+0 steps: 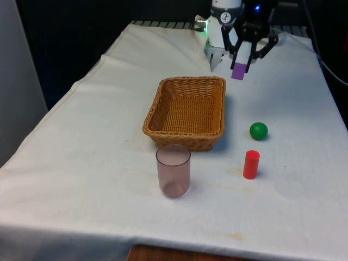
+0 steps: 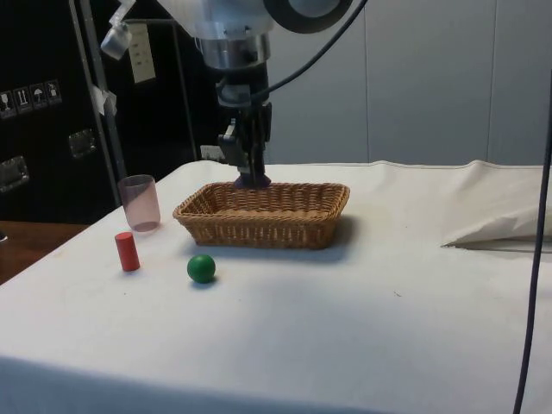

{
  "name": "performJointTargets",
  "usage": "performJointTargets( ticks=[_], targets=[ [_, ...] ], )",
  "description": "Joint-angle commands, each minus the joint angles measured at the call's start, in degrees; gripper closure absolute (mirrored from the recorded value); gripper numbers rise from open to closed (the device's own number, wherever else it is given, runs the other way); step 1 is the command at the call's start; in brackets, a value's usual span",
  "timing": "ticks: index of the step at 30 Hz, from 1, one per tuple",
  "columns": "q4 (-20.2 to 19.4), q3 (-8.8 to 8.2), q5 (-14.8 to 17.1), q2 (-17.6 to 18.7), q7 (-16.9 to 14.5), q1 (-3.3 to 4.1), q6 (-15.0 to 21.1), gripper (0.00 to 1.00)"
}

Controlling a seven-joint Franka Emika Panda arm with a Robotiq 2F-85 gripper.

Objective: Pick up the triangular block and place it into the basket.

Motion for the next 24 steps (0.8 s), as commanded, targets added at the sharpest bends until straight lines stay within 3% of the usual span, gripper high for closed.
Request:
performJointTargets(
  ticks=[1,4,10,12,21,22,24],
  targets=[
    [0.2,-0.52,-0.9,0.2,-0.1,-0.17,0.0,0.67],
    [0.0,-0.8,-1.0,0.1,-0.1,-0.06,0.0,0.67],
    [0.1,-3.15,-3.8,0.6,-0.3,-0.57,1.4,0.67],
    [0.1,-3.27,-3.5,0.5,-0.3,-0.34,0.9,0.67],
    [0.1,-6.7,-6.0,3.2,-1.0,-0.92,5.2,0.67],
    [0.1,-6.7,-5.6,2.9,-0.9,-0.57,4.4,0.67],
    [0.1,-7.51,-6.0,4.0,-1.4,-0.92,6.4,0.67]
  ],
)
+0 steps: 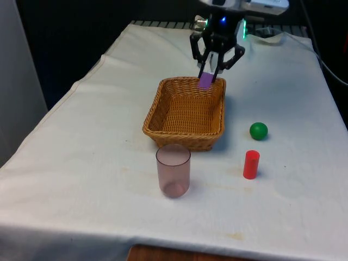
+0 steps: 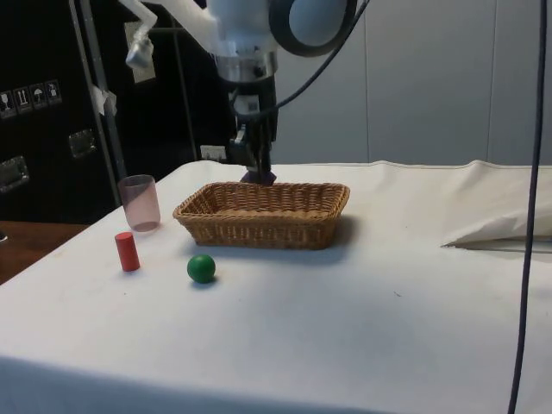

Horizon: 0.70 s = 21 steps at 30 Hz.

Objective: Pick up the triangular block and place it into the basket.

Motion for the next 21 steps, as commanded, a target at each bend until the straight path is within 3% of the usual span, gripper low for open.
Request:
performJointTargets(
  ticks=[1,5,7,8,14,15,16,21],
  targets=[
    [0.0,-0.34,-0.3,0.7,-0.3,-0.4,1.4,0.67],
    [0.1,-2.46,-0.1,3.0,-1.6,-0.52,4.6,0.67],
    [0.1,-2.69,0.0,2.9,-1.4,-0.11,4.1,0.67],
    [0.1,-3.21,0.1,4.0,-2.2,-0.57,6.0,0.67],
    [1.1,-4.93,1.0,7.8,-3.7,-0.92,10.3,0.67],
    [1.0,-5.5,0.1,7.3,-2.8,-0.34,9.6,0.67],
    [1.3,-4.98,1.3,8.4,-3.9,-1.09,10.9,0.67],
    [2.4,-4.87,3.3,10.8,-6.0,-1.83,12.9,0.67]
  ],
)
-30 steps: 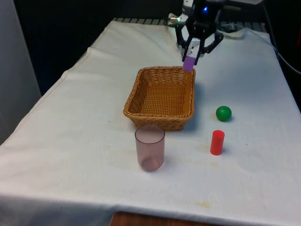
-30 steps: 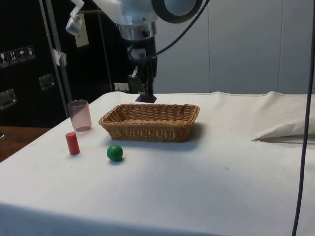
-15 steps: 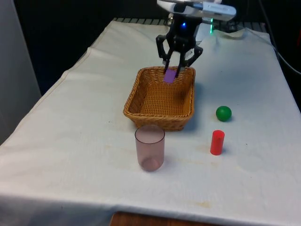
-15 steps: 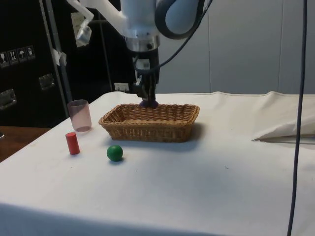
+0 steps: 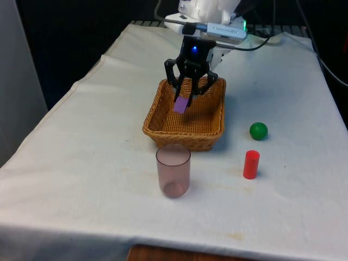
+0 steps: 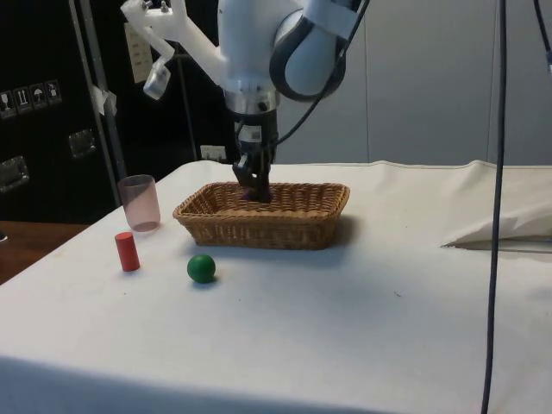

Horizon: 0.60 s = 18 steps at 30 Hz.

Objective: Pick up the triangular block and place it into the basket.

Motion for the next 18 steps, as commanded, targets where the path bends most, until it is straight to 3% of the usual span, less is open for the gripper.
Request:
performJointTargets(
  ticks=[1,2,3,6,10,11,12,17,18],
  targets=[
    [-0.2,1.26,1.9,0.3,-1.9,-1.15,0.9,0.67],
    [0.1,0.0,0.6,0.3,-0.6,-0.06,0.2,0.67],
    [0.0,1.2,2.5,0.7,-2.5,-1.26,1.2,0.67],
    [0.1,1.15,5.0,1.8,-5.2,-1.66,2.4,0.67],
    [0.1,1.38,8.0,2.5,-8.2,-2.06,3.4,0.67],
    [0.5,-0.17,6.9,2.8,-7.2,-0.86,2.9,0.67],
    [0.0,1.49,9.3,2.8,-9.5,-2.18,3.7,0.67],
    [0.0,1.66,12.7,3.1,-12.5,-2.23,4.3,0.66],
    [0.0,1.66,13.8,3.2,-13.5,-2.18,4.5,0.59]
  ],
)
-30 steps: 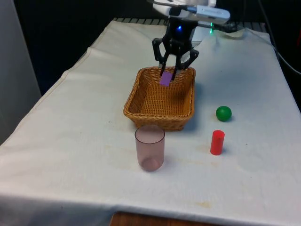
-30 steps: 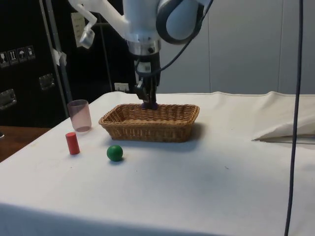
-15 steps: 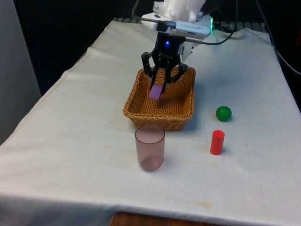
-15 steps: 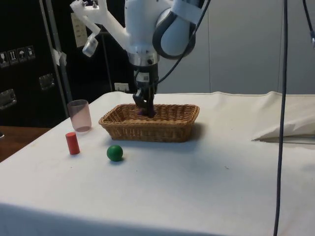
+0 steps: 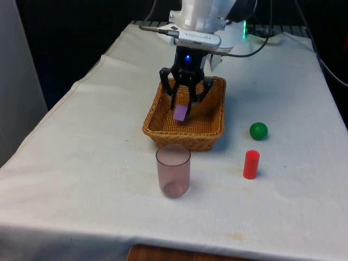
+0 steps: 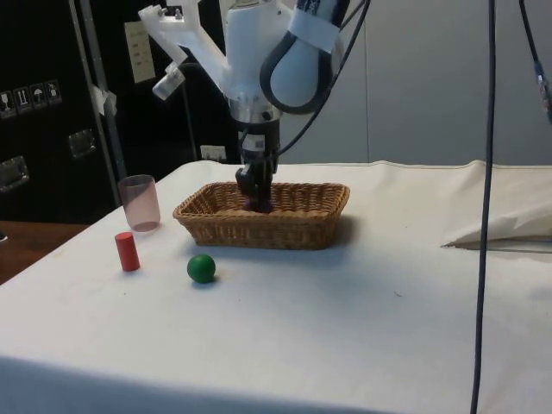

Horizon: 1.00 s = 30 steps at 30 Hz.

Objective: Pick up the triangular block and place it into the basket.

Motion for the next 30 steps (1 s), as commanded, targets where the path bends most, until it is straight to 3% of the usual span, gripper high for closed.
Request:
performJointTargets(
  ticks=[1,2,3,4,12,13,14,15,21,30],
  targets=[
    [-0.5,1.66,2.1,-0.2,-1.8,-1.2,0.9,0.53],
    [-0.5,1.66,2.5,-0.2,-2.3,-1.2,0.9,0.49],
    [0.0,0.0,1.0,0.1,-1.0,0.0,0.2,0.44],
    [-0.5,1.66,2.9,-0.2,-2.6,-1.15,1.0,0.44],
    [-0.4,1.6,4.8,0.0,-4.4,-1.03,1.1,0.02],
    [-0.1,0.17,3.4,0.2,-3.2,0.0,0.3,0.0],
    [-0.4,1.6,4.8,0.0,-4.4,-1.03,1.1,0.0],
    [-0.4,1.66,4.8,0.0,-4.4,-1.03,1.1,0.0],
    [0.2,0.17,3.5,-2.3,-3.0,0.46,-1.6,0.0],
    [0.7,-0.23,2.9,-5.9,-2.6,1.03,-5.4,0.0]
  ],
)
